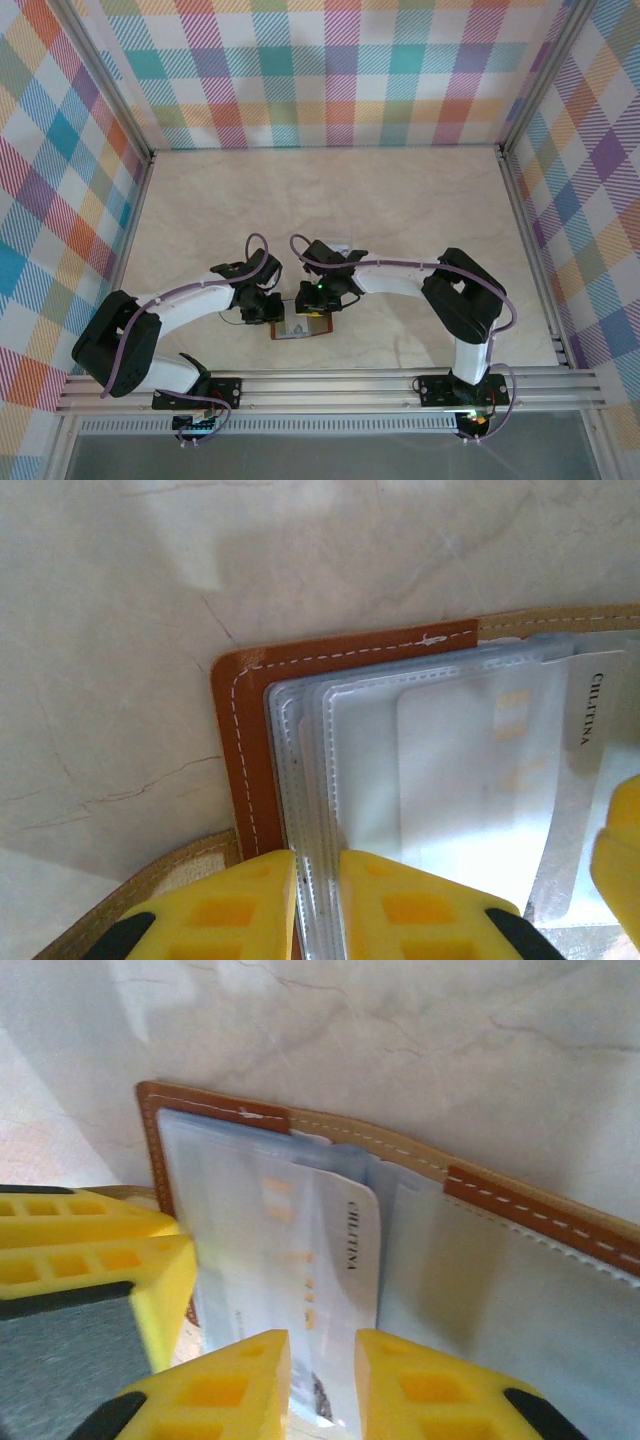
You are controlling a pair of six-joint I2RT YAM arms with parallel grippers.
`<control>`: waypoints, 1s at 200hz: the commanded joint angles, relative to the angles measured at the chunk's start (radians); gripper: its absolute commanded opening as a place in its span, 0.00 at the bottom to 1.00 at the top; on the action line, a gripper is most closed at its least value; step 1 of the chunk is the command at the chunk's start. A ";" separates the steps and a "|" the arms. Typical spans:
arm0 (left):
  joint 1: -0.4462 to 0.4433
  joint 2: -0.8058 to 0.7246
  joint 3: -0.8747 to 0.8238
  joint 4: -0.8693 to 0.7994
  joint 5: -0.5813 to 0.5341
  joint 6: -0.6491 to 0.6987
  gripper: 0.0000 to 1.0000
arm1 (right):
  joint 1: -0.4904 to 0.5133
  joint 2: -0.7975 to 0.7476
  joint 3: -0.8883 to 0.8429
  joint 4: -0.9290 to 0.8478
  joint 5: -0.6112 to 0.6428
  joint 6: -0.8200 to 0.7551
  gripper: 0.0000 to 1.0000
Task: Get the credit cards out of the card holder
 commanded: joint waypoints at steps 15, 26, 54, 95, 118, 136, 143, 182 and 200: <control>-0.014 -0.044 0.018 -0.065 -0.033 -0.002 0.18 | -0.027 -0.028 -0.042 0.029 -0.035 -0.001 0.26; -0.015 -0.056 0.022 -0.069 -0.027 -0.008 0.17 | -0.037 -0.022 -0.057 0.050 -0.059 0.000 0.25; -0.019 -0.059 0.029 -0.073 -0.012 -0.010 0.18 | -0.053 0.010 -0.068 0.088 -0.106 -0.009 0.25; -0.020 0.016 0.018 -0.025 0.024 -0.007 0.17 | -0.065 0.032 -0.098 0.178 -0.174 0.010 0.24; -0.020 0.054 0.008 -0.011 0.025 0.003 0.15 | -0.065 0.041 -0.098 0.182 -0.186 0.012 0.24; -0.021 0.073 0.010 -0.016 0.013 0.012 0.14 | -0.067 0.052 -0.095 0.167 -0.184 0.012 0.24; -0.021 0.076 0.009 -0.017 0.010 0.013 0.14 | -0.067 0.055 -0.093 0.164 -0.183 0.013 0.24; -0.021 0.087 0.005 -0.026 0.004 0.016 0.13 | -0.067 0.033 -0.130 0.240 -0.210 0.037 0.16; -0.022 0.083 0.004 -0.032 -0.005 0.016 0.13 | -0.067 0.002 -0.136 0.222 -0.185 0.029 0.11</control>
